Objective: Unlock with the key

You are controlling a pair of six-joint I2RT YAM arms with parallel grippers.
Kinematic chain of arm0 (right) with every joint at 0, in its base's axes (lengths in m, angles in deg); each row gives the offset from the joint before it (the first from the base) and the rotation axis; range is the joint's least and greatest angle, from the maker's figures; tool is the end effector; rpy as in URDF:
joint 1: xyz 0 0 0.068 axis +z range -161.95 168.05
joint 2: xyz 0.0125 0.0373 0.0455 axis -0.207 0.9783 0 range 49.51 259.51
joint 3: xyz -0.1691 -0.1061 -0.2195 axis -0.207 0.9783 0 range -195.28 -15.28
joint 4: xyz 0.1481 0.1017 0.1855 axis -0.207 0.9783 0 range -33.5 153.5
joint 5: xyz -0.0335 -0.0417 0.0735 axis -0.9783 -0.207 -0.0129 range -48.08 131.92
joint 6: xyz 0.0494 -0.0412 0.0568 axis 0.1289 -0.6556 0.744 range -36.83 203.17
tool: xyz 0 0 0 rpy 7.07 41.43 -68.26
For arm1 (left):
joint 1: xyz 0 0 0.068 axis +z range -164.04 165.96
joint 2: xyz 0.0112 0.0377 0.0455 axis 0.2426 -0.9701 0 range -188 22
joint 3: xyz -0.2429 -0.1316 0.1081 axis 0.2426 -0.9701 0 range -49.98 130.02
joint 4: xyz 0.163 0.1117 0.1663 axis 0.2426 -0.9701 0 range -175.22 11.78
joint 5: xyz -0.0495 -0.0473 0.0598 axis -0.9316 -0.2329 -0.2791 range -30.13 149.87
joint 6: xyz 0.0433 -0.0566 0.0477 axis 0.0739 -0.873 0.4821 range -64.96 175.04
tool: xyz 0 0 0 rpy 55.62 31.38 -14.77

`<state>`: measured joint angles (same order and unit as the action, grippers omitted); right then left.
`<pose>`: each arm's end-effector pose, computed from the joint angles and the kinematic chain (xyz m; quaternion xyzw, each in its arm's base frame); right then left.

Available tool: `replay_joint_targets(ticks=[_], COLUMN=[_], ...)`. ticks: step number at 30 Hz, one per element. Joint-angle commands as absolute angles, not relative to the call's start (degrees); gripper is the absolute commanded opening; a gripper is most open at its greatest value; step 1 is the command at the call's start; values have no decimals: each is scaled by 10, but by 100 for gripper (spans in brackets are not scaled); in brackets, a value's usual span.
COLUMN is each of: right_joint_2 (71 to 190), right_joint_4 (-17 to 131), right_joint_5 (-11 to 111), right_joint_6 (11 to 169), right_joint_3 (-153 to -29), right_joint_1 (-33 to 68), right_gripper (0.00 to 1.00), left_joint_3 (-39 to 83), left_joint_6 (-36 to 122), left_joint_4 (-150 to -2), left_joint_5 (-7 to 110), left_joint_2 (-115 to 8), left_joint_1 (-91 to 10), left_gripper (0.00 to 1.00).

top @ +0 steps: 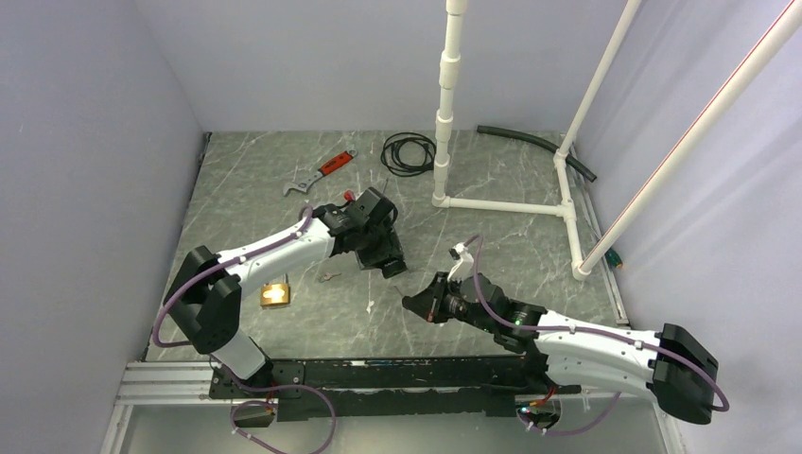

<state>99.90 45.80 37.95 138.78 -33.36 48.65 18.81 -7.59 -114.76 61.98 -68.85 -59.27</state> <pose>0.1081 0.1814 0.2024 -0.0165 0.8266 0.4618 0.3212 0.2475 -0.2455 0.2392 -0.1506 0.9507 -0.2082 0.1737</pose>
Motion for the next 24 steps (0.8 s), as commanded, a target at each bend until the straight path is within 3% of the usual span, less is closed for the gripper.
replay_joint_targets(ticks=[1,24], right_joint_2=[1012,1028], right_joint_4=[434,457], right_joint_5=[344,296], right_joint_6=[1378,1376], right_joint_3=[-362,-378], right_joint_1=[490,490], right_gripper=[0,0], left_joint_3=[189,154], left_joint_6=[-96,-112], left_joint_4=[-1096,-1047], left_joint_5=[600,564], left_joint_2=[-649,-644], left_joint_1=[-593,-596], left_gripper=[0,0])
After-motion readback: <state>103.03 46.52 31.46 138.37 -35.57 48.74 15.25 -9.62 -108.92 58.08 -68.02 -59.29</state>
